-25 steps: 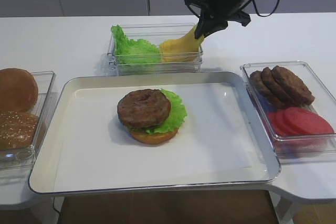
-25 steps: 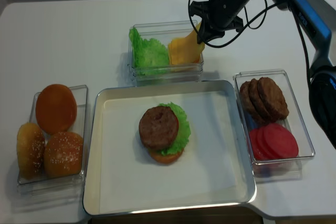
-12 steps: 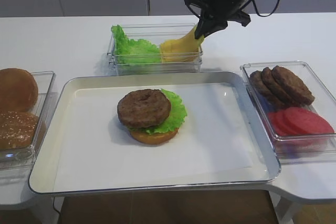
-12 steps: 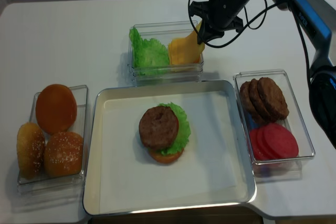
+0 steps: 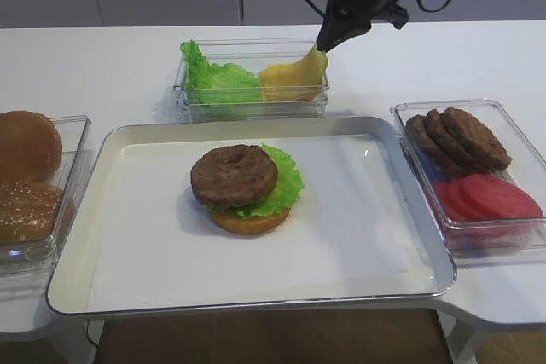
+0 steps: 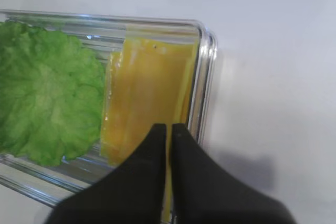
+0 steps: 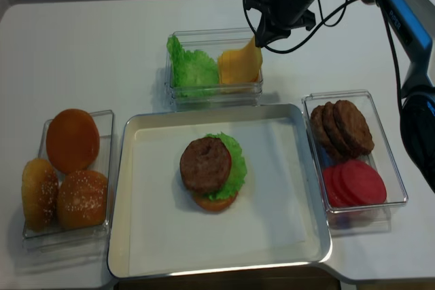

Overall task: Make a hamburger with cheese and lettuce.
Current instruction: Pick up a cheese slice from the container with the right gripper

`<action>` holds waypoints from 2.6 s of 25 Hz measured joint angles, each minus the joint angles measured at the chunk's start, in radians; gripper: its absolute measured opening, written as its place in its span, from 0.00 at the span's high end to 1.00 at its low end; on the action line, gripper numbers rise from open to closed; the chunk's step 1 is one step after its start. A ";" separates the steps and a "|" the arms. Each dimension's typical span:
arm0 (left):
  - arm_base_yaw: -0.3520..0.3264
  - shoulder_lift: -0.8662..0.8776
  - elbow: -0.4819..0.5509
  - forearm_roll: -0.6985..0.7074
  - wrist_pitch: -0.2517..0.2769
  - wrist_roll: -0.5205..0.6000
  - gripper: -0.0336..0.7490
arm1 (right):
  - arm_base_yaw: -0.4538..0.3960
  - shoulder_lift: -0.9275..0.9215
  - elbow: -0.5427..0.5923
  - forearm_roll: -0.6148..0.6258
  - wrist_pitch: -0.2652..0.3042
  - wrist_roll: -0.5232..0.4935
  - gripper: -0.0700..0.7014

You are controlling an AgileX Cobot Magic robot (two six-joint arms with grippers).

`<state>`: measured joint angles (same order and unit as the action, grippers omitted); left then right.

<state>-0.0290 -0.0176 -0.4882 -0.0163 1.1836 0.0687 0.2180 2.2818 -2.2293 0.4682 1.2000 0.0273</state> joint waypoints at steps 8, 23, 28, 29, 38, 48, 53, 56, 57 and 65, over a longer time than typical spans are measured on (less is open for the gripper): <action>0.000 0.000 0.000 0.000 0.000 0.000 0.59 | 0.000 0.000 -0.002 -0.005 0.008 0.000 0.85; 0.000 0.000 0.000 0.000 0.000 0.000 0.59 | 0.000 0.000 -0.002 -0.041 0.002 0.020 0.65; 0.000 0.000 0.000 0.000 0.000 0.000 0.59 | 0.000 0.000 -0.002 -0.035 0.031 0.024 0.62; 0.000 0.000 0.000 0.000 0.000 0.000 0.59 | 0.000 0.000 -0.002 -0.035 0.037 0.024 0.62; 0.000 0.000 0.000 0.000 0.000 0.000 0.59 | 0.000 0.000 -0.002 -0.021 0.039 0.024 0.62; 0.000 0.000 0.000 0.000 0.000 0.000 0.59 | 0.000 0.014 -0.002 -0.009 0.041 0.024 0.62; 0.000 0.000 0.000 0.000 0.000 0.000 0.59 | 0.000 0.018 -0.002 -0.005 0.041 0.024 0.62; 0.000 0.000 0.000 0.000 0.000 0.000 0.59 | 0.000 0.018 -0.002 -0.005 0.041 0.024 0.62; 0.000 0.000 0.000 0.000 0.000 0.000 0.59 | 0.000 0.018 -0.002 -0.005 0.041 0.024 0.62; 0.000 0.000 0.000 0.000 0.000 0.000 0.59 | 0.000 0.018 -0.002 -0.005 0.041 0.027 0.69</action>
<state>-0.0290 -0.0176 -0.4882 -0.0163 1.1836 0.0687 0.2180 2.2999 -2.2316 0.4634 1.2406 0.0545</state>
